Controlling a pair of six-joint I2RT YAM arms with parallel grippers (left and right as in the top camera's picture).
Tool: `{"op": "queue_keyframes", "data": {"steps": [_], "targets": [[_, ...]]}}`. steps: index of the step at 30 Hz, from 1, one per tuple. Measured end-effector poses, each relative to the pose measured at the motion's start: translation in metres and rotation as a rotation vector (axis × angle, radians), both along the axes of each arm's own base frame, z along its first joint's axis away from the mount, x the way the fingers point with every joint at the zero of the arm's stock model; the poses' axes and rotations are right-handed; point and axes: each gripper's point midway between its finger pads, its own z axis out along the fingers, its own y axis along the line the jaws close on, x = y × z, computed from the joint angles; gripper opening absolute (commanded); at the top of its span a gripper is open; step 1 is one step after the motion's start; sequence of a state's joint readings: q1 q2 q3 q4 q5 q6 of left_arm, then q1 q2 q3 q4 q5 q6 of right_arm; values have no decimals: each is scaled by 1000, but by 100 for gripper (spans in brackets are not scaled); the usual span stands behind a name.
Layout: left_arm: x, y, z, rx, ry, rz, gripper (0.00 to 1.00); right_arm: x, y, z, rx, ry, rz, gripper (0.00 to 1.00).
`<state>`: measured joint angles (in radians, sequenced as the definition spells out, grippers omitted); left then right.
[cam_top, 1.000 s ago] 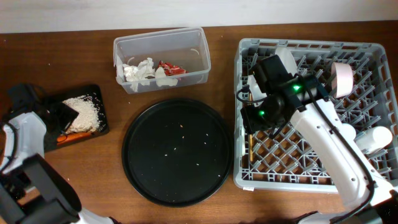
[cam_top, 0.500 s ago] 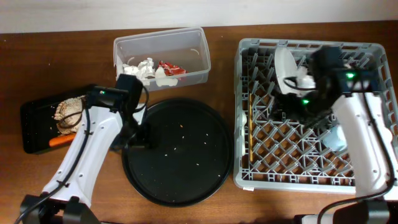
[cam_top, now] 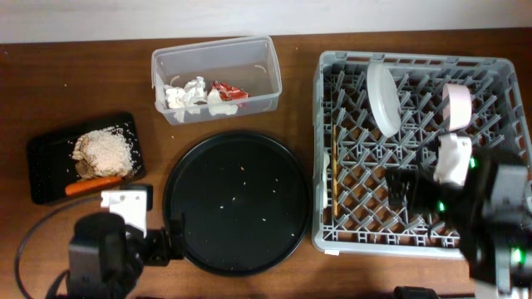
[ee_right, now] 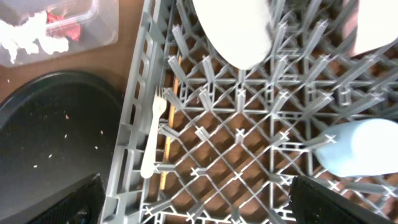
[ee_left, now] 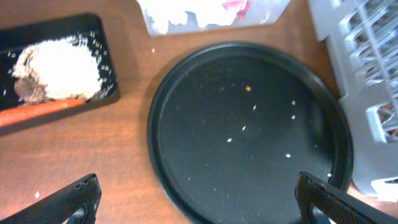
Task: Sort waste into correct bins and load items into the dishwasher rack
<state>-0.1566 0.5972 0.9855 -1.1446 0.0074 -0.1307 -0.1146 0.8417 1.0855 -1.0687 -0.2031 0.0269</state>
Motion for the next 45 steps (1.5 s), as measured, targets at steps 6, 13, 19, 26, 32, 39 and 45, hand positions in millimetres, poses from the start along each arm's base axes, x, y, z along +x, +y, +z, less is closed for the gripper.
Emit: {"op": "queue_keyframes", "data": {"steps": [6, 13, 19, 26, 32, 39, 45], "targets": [[-8, -11, 6, -59, -86, -52, 99, -25, -1, 6, -23, -62, -14, 98], [-8, -12, 6, -63, -85, -57, 99, -23, -1, 4, -23, -53, -14, 98], [-8, -12, 6, -63, -85, -57, 99, -23, -1, 4, -23, -53, -14, 98], [-8, -12, 6, -63, -86, -57, 99, -27, -2, 0, -27, -30, -19, 98], [-8, -12, 6, -65, -87, -59, 99, -16, -6, 21, -76, -388, -33, 98], [-9, -13, 5, -68, -84, -63, 99, -17, -6, 17, -126, -870, -40, 98], [-9, -13, 5, -68, -83, -63, 99, -2, -10, 11, -152, -1085, -60, 98]]}}
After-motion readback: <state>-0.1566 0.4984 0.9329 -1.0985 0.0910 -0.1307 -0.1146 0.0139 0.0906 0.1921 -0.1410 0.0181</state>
